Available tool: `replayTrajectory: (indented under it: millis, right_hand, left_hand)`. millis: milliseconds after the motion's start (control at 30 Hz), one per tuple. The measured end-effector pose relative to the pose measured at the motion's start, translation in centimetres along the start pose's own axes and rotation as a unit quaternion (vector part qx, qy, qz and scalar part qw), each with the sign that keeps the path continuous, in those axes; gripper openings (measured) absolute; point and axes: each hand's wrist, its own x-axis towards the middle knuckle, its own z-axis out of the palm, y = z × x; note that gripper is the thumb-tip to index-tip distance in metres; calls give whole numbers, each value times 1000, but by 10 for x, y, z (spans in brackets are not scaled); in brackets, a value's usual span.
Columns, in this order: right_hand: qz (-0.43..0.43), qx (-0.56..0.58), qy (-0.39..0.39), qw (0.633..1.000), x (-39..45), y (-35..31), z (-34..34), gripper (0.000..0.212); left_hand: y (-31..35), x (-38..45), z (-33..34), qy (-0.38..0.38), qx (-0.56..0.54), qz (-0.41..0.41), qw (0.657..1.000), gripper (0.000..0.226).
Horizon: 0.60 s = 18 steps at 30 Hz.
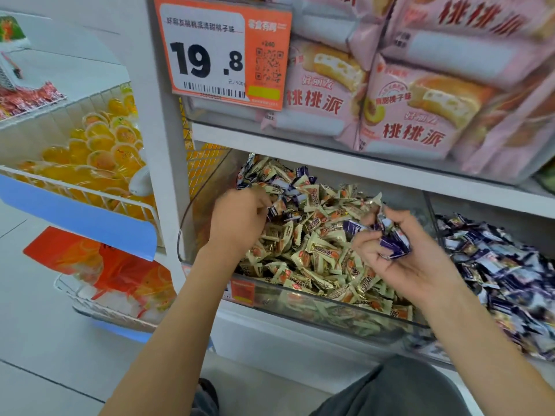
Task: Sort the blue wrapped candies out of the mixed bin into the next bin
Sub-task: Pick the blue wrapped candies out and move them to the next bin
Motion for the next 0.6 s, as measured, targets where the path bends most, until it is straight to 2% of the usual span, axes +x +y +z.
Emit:
replayTrajectory:
  millis: [100,200,300,333,433,467,533,600]
  right_hand:
    - [-36,-23,-12,999,-27,-11,-2,59]
    - [-102,-63,-6,993,-62,-22,-6,57]
    - [-179,-124,61,974,-95,-33,-15,76]
    - [-204,-148,101,962,-103,-38,-20,71]
    - [-260,-211,219,917,-116,-56,-43,39]
    - [-265,-244,247,900,-116,-63,-52,36]
    - [-262,-314,284,867,-115,-73,-69,37]
    - [-272,-418,279,821,-117,-83,-80,27]
  left_hand:
    - [43,-14,-10,57,-84,43,994,12]
    - [91,-44,-7,28,-177,92,979,12]
    - [139,-69,1,7,-252,130,959,11]
    - [154,-73,7,0,-265,140,954,12]
    - [194,-81,30,-38,-268,157,950,13]
    - [203,-83,40,-51,-262,158,951,13]
    - [218,-85,59,-68,-242,156,955,12]
    - [226,-86,74,-71,-201,168,962,13]
